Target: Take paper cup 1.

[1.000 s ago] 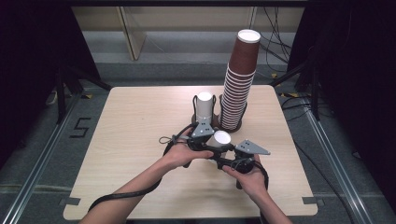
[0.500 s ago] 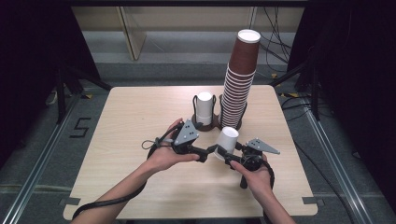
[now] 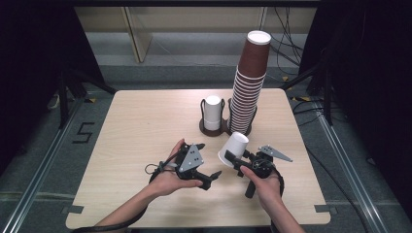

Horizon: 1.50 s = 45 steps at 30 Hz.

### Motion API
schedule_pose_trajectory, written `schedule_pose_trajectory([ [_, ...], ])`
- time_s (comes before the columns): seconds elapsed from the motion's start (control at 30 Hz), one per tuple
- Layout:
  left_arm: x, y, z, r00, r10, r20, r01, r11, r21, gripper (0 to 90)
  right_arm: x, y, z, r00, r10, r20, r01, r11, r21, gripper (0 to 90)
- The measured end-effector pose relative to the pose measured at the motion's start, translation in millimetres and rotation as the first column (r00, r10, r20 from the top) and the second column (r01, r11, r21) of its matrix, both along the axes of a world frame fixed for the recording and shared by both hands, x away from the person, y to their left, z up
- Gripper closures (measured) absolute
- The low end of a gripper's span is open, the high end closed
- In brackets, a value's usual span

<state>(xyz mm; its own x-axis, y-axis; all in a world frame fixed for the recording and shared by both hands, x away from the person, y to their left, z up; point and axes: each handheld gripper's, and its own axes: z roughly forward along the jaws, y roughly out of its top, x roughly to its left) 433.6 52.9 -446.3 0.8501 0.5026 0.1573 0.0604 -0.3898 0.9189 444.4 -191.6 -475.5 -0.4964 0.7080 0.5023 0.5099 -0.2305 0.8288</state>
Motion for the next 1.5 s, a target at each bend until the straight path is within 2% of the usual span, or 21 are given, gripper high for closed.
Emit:
schedule_pose_trajectory([
  [0.07,-0.2,-2.2,-2.3,0.9999,-0.006,0.012,0.006,0.9999,0.01,0.0,-0.9,0.0,-0.5,0.9999,-0.005,-0.01,0.005,1.0,0.01,29.2],
  [0.1,-0.4,-3.5,-3.2,1.0,-0.005,0.008,0.005,0.9999,0.01,0.0,-2.1,1.5,-0.1,0.9996,-0.006,-0.028,0.007,0.999,0.036,29.1],
  [0.13,-0.4,-4.8,-4.3,1.0,-0.001,0.006,0.001,1.0,0.009,0.1,-1.5,0.1,-1.3,1.0,-0.001,-0.009,0.001,1.0,0.028,29.2],
  [0.2,-0.2,-8.4,-5.5,1.0,-0.004,-0.007,0.004,1.0,0.003,1.0,-3.2,1.1,-2.7,0.9998,-0.005,-0.02,0.005,0.999,0.034,29.2],
  [0.37,2.0,-18.8,-7.3,0.9999,-0.011,-0.006,0.011,0.9999,0.0,2.0,-6.9,3.2,-2.5,0.9991,0.001,-0.041,0.002,0.998,0.067,29.2],
  [0.5,3.8,-24.3,-9.5,0.9996,-0.022,-0.02,0.021,0.9997,-0.01,2.5,-8.4,2.8,-0.6,0.9989,0.003,-0.046,0.001,0.997,0.083,29.2],
  [0.63,7.5,-30.8,-12.4,0.9977,-0.024,-0.063,0.023,0.9993,-0.028,3.0,-9.4,3.5,-1.6,0.9985,0.007,-0.055,-0.002,0.996,0.085,29.2],
  [0.67,8.9,-31.5,-12.6,0.9977,-0.023,-0.064,0.021,0.9994,-0.028,3.3,-11.3,5.1,-0.3,0.996,0.009,-0.088,0.001,0.994,0.109,29.2],
  [0.77,13.2,-34.1,-14.6,0.9965,-0.023,-0.08,0.02,0.999,-0.039,4.5,-9.3,4.0,-1.7,0.9988,0.009,-0.048,-0.005,0.996,0.089,29.2],
  [0.93,17.1,-38.4,-16.9,0.9956,-0.025,-0.09,0.02,0.9982,-0.056,7.2,-9.8,4.0,-1.0,0.9985,0.006,-0.054,-0.001,0.996,0.092,29.2],
  [0.97,17.1,-38.4,-16.9,0.9956,-0.025,-0.09,0.02,0.9982,-0.056,7.6,-11.4,5.5,0.3,0.9965,0.004,-0.083,0.005,0.994,0.112,29.3],
  [1.0,18.2,-39.7,-17.9,0.9952,-0.024,-0.094,0.019,0.9983,-0.056,7.9,-11.5,5.6,0.4,0.9963,0.004,-0.086,0.005,0.993,0.114,29.3],
  [1.03,18.8,-40.3,-18.5,0.995,-0.025,-0.096,0.02,0.9982,-0.057,8.0,-10.2,4.4,-0.6,0.9982,0.006,-0.06,0.0,0.995,0.095,29.3],
  [1.17,21.3,-40.1,-18.4,0.9945,-0.021,-0.103,0.014,0.9977,-0.067,10.1,-10.8,4.4,0.3,0.9983,0.005,-0.058,0.001,0.995,0.101,29.3],
  [1.2,21.3,-40.1,-18.4,0.9945,-0.021,-0.103,0.014,0.9977,-0.067,10.7,-12.4,5.6,1.7,0.9962,0.005,-0.087,0.005,0.992,0.122,29.4],
  [1.23,22.4,-39.7,-18.1,0.994,-0.022,-0.108,0.015,0.9978,-0.064,11.2,-12.3,5.6,1.6,0.9964,0.005,-0.085,0.006,0.993,0.121,29.6],
  [1.27,23.2,-40.3,-18.9,0.9941,-0.026,-0.105,0.018,0.9972,-0.073,11.3,-10.9,4.1,0.5,0.9986,0.011,-0.051,-0.006,0.994,0.105,29.6],
  [1.4,23.4,-40.0,-18.9,0.9937,-0.025,-0.11,0.018,0.9979,-0.063,11.7,-10.5,4.6,0.1,0.9984,0.004,-0.057,0.002,0.995,0.101,29.7],
  [1.43,23.5,-39.9,-19.1,0.9936,-0.027,-0.11,0.02,0.9979,-0.062,11.9,-12.0,5.9,1.2,0.9963,0.002,-0.086,0.008,0.993,0.119,29.7],
  [1.47,23.6,-40.0,-19.4,0.9937,-0.028,-0.109,0.021,0.9978,-0.063,12.0,-10.3,4.5,-0.3,0.9983,-0.001,-0.058,0.007,0.995,0.097,29.7],
  [1.5,23.5,-39.8,-19.5,0.994,-0.028,-0.105,0.022,0.9979,-0.061,12.2,-10.5,4.5,-0.4,0.9982,0.001,-0.059,0.005,0.995,0.099,29.6],
])
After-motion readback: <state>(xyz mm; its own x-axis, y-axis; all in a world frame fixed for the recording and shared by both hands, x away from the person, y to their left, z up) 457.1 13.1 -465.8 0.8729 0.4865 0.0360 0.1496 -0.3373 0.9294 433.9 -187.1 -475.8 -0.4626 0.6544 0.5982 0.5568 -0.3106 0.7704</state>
